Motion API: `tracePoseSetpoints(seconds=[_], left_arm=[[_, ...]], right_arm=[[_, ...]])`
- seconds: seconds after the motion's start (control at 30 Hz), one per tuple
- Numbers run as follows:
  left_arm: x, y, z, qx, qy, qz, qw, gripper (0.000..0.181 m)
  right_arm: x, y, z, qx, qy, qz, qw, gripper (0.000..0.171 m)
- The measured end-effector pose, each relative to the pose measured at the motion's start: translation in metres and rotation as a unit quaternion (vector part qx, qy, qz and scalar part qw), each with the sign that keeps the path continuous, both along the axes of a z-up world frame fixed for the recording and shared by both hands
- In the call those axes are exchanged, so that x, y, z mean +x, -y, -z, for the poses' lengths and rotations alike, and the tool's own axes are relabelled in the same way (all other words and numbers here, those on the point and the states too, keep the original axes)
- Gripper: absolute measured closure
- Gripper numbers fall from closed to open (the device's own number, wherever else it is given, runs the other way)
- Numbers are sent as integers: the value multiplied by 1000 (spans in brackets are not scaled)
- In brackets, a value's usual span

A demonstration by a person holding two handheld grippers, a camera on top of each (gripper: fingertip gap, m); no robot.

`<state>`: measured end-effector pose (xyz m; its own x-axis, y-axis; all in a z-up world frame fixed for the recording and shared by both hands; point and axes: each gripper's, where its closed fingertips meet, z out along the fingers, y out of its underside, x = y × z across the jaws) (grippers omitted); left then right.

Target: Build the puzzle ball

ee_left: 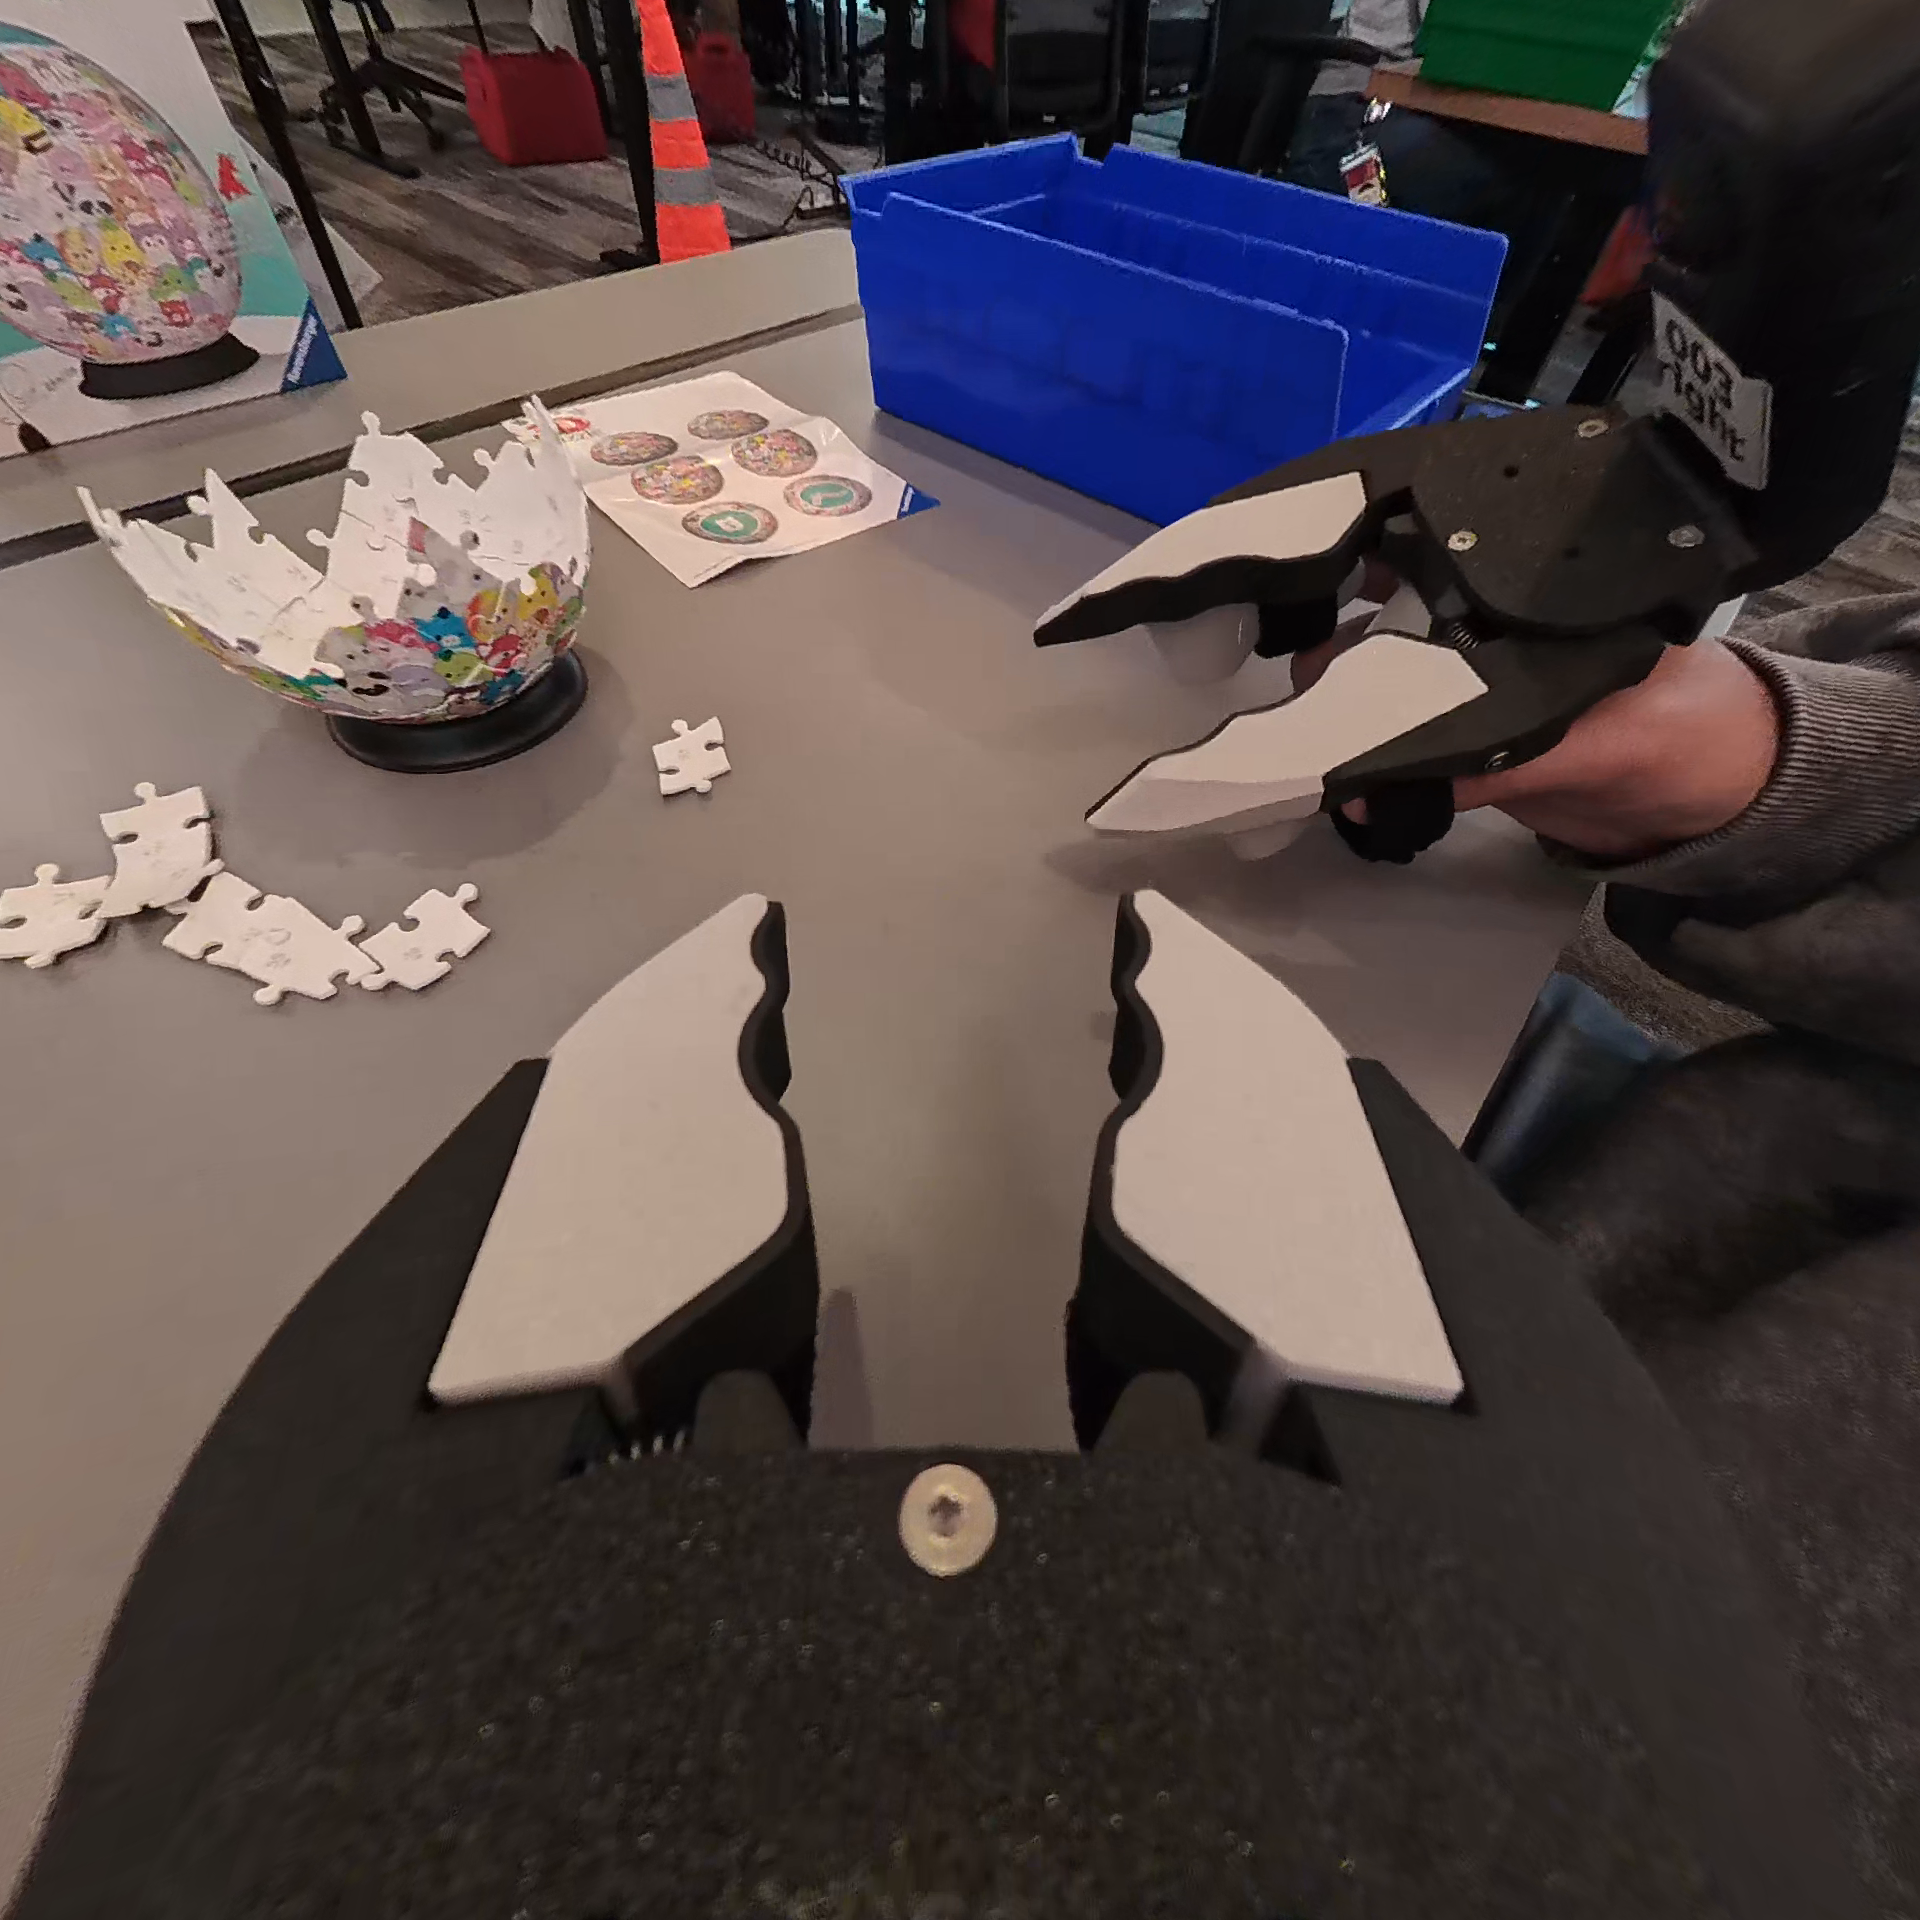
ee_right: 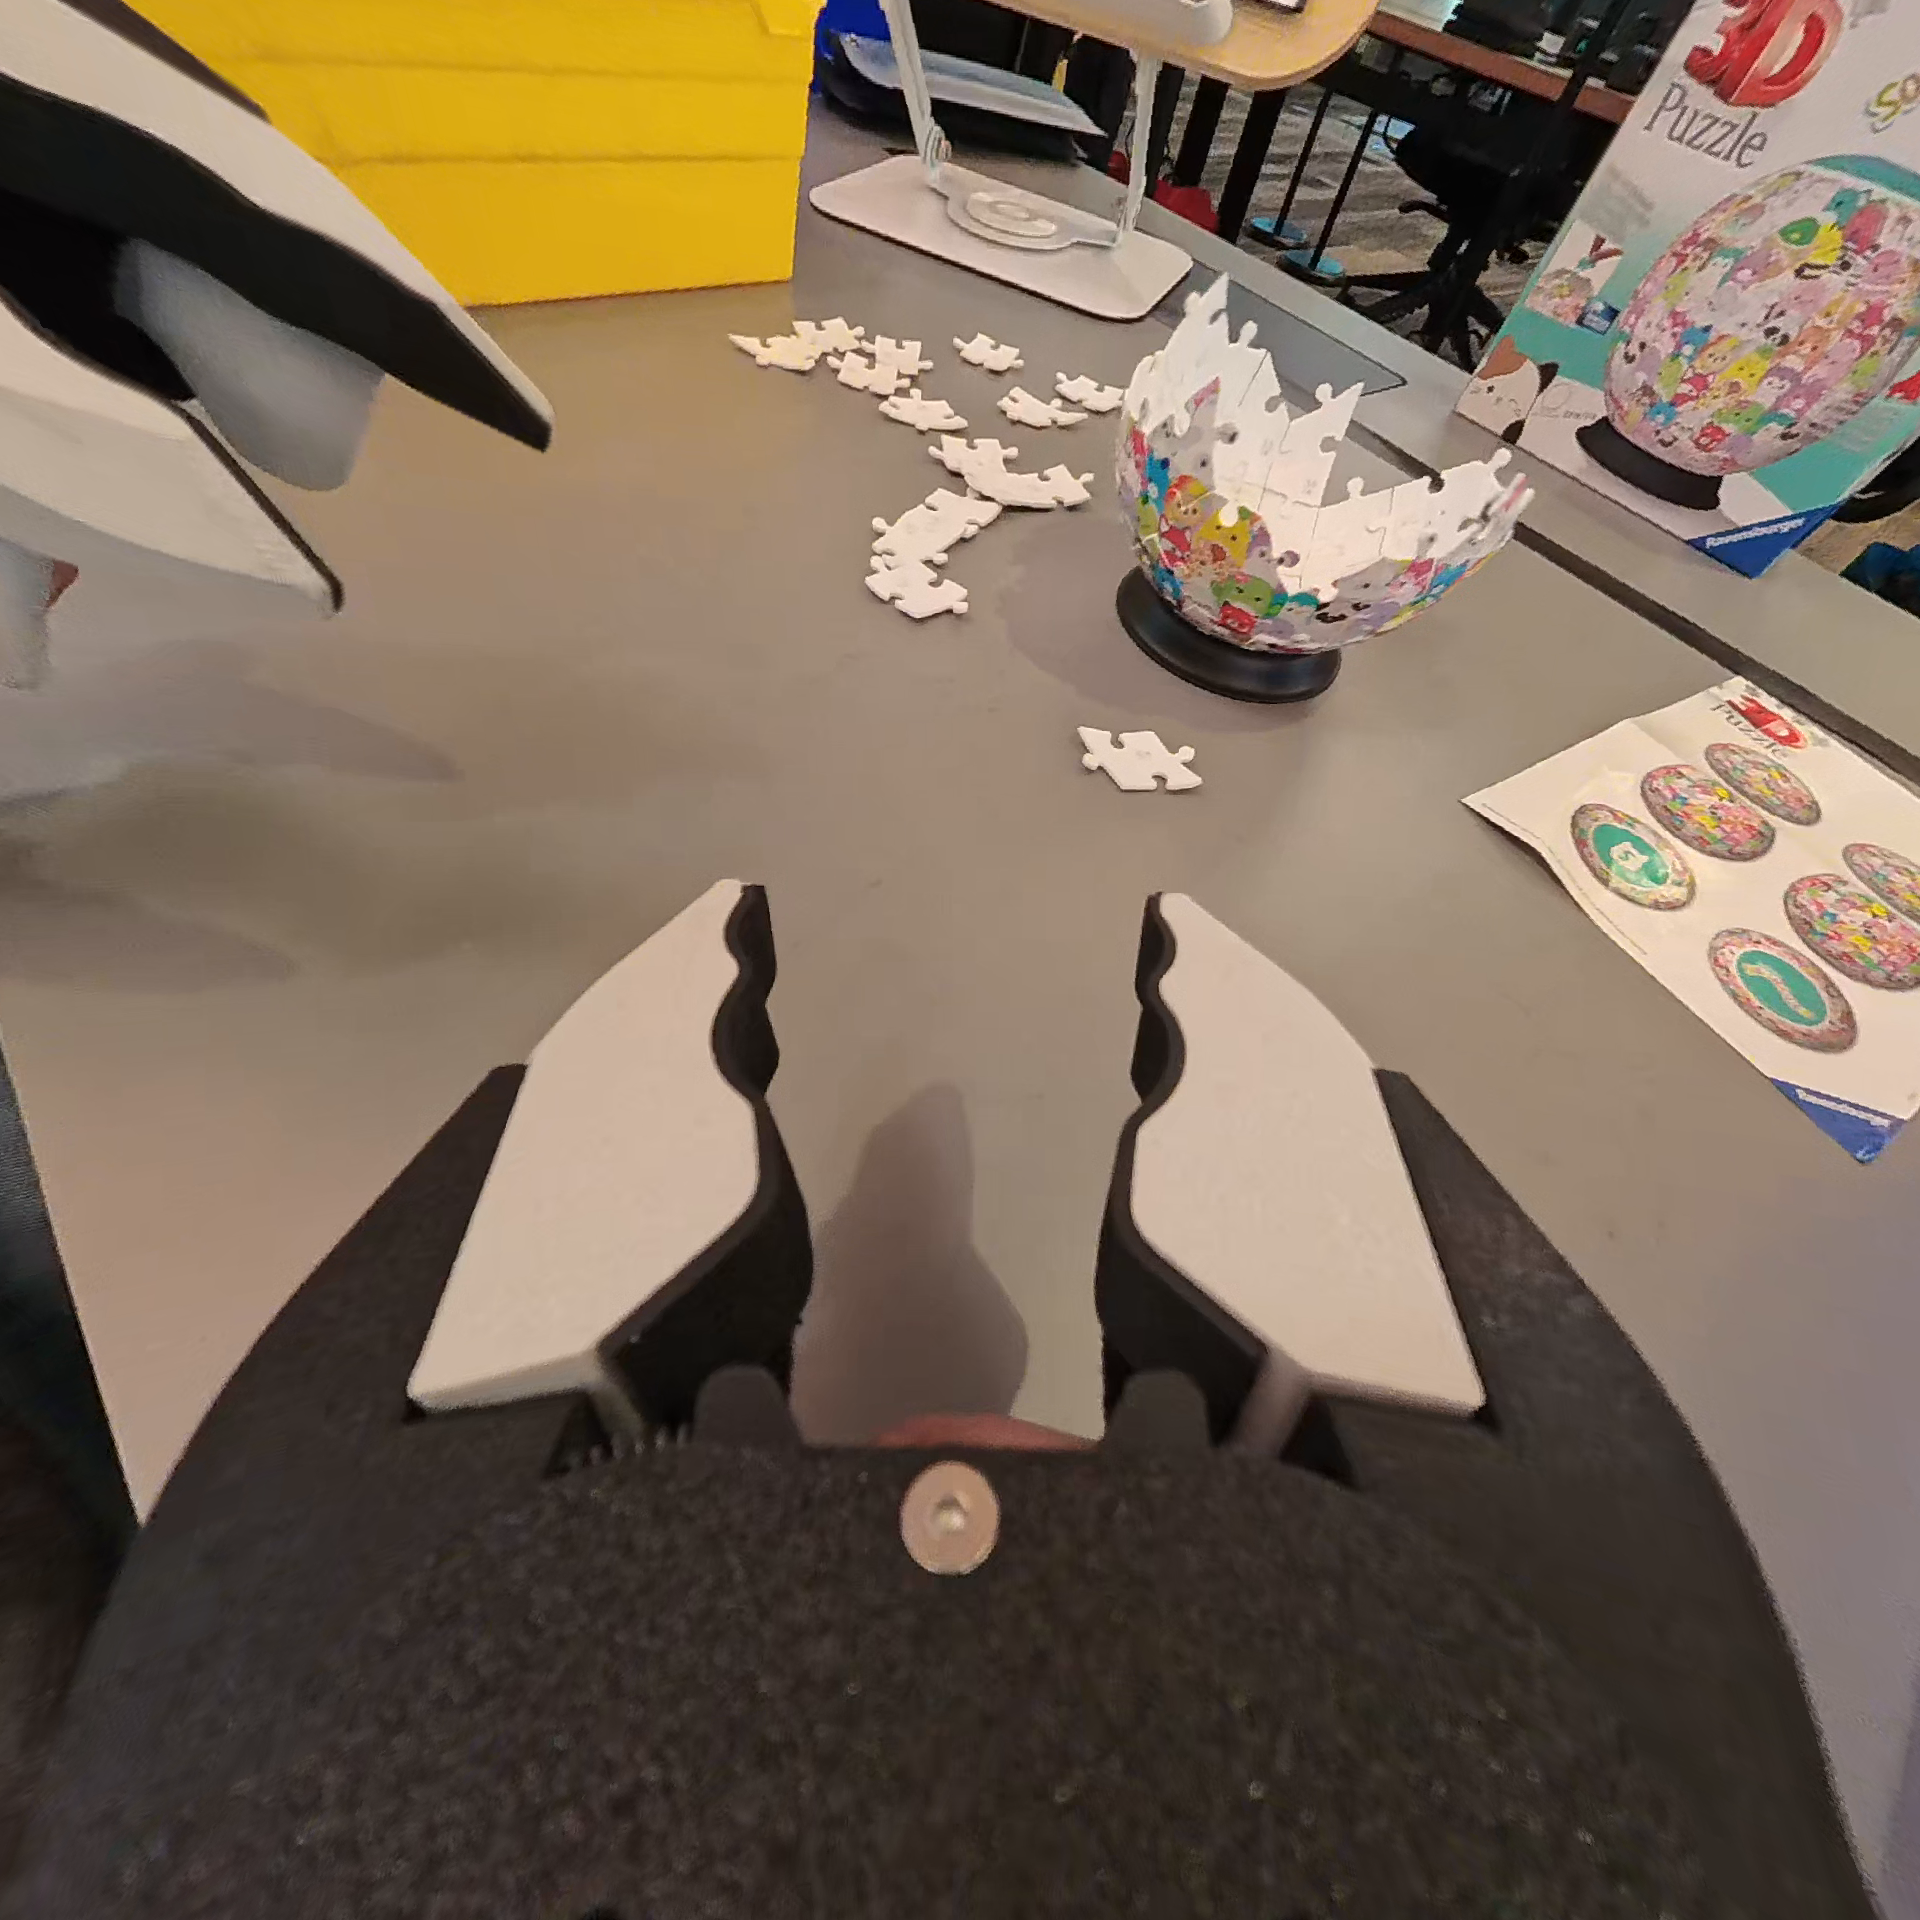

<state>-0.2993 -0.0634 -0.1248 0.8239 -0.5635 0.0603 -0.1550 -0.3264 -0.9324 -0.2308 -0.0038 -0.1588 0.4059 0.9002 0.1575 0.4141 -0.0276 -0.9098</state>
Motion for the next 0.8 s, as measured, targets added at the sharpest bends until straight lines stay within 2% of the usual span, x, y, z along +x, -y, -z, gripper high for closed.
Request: tracePoseSetpoints(seconds=[0.3,0.57,0.7,0.8], left_arm=[[-1,2,-1,-11,19,1,1000,122],[-19,-10,1,-49,60,-22,997,119],[-37,-37,-24,-80,47,-17,996,120],[-57,-77,-42,-158,-14,-1,987,122]], right_arm=[[-1,5,-6,-6,-11,-10,1000,103],[-1,-4,-9,-33,-19,-2,999,103],[-4,-14,-3,-39,-7,-3,999,103],[-11,-22,3,-55,-6,-15,998,103]])
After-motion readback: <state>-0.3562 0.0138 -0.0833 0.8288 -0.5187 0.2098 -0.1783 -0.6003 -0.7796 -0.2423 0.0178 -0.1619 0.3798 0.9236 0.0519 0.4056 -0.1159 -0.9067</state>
